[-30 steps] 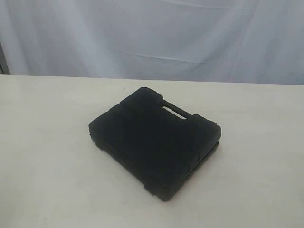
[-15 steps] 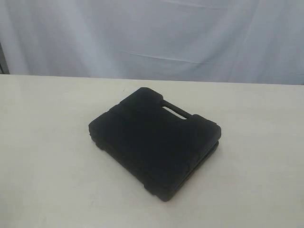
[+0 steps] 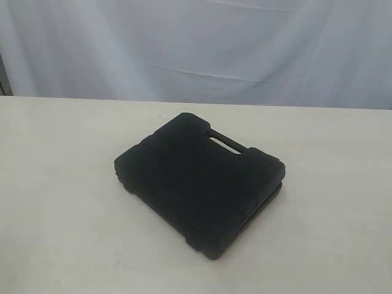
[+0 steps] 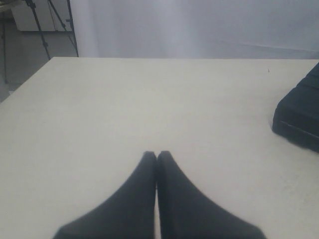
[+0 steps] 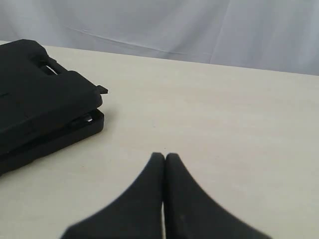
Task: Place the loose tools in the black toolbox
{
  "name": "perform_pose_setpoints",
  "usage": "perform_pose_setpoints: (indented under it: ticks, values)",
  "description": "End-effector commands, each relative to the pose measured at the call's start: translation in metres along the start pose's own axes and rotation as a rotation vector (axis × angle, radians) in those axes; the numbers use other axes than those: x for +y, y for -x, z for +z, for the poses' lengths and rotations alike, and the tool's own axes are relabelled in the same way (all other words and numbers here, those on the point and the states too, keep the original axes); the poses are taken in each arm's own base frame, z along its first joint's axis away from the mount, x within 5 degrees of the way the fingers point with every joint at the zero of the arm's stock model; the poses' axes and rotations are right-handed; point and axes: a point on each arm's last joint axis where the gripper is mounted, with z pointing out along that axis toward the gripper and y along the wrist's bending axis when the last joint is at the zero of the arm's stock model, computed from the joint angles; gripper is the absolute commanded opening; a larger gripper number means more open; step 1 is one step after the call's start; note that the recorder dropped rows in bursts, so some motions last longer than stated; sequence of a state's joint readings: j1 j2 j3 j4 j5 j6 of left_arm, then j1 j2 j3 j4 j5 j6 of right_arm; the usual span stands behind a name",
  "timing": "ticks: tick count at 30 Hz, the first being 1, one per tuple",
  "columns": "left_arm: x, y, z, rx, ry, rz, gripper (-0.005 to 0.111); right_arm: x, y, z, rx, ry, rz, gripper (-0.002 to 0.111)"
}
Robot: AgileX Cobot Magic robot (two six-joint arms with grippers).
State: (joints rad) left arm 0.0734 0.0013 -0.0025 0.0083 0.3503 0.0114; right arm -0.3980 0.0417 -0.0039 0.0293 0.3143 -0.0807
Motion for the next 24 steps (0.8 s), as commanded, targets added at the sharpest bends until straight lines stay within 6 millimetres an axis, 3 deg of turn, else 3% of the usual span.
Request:
perform_pose_setpoints:
  ticks: [1,24]
  values:
    - [-0.0005,0.0,0.0002,-0.007,-0.007,-0.011,0.0,-0.0004,-0.001,-0.0001,-0.003,-0.006,-0.015,0.0]
    - [-0.0005,0.0,0.0002,-0.007,-0.007,-0.011,0.0,-0.0004,-0.001,-0.0001,-0.003,-0.006,0.001,0.0]
